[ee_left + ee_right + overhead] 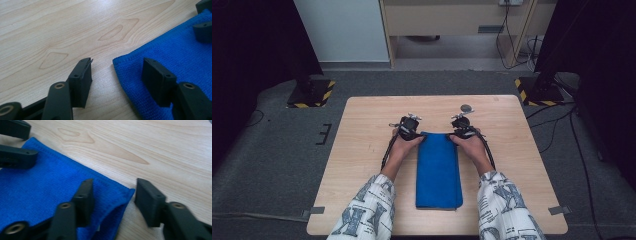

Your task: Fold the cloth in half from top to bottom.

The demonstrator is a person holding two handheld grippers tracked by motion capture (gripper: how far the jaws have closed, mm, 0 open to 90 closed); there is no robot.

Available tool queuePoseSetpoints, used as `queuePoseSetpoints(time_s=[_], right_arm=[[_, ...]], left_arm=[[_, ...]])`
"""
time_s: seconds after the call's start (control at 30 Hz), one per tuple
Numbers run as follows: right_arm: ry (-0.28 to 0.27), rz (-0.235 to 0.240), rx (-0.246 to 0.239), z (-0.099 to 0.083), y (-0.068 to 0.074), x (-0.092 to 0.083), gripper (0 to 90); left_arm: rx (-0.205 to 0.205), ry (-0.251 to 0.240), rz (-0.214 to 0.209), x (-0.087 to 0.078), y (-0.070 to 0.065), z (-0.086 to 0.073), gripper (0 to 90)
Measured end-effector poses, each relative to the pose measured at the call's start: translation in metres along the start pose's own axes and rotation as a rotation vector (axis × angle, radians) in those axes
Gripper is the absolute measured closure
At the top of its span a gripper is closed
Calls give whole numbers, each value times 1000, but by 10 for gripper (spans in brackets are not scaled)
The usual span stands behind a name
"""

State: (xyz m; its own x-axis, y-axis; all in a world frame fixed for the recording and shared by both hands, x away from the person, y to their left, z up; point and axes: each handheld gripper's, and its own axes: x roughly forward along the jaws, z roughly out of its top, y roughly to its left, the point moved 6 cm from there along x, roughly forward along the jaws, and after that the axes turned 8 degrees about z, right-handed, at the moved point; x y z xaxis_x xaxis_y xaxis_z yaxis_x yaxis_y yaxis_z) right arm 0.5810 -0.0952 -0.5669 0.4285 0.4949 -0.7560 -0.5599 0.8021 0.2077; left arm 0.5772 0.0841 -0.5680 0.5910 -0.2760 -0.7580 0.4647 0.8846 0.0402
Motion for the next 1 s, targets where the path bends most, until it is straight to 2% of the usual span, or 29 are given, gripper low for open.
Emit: queuePoseSetpoints(time_s=[0.1,0.23,0.33,0.57,0.7,1.0], right_arm=[[4,9,-36,-1,5,0,631],[5,34,-52,-3,10,1,777],[-9,49,-46,-5,12,0,838],[-25,55,-58,-6,13,-4,866],[-43,56,-69,-4,16,-11,867],[-121,73,-88,7,24,-37,867]], left_arm=[[18,-13,3,-1,-3,-1,480],[33,-13,-13,-3,-11,-2,593],[37,-25,-24,-4,-15,-3,693],[50,-33,-53,-8,-18,-5,827],[53,-47,-48,-14,-19,-2,839],[43,-123,-40,-38,-19,11,846]])
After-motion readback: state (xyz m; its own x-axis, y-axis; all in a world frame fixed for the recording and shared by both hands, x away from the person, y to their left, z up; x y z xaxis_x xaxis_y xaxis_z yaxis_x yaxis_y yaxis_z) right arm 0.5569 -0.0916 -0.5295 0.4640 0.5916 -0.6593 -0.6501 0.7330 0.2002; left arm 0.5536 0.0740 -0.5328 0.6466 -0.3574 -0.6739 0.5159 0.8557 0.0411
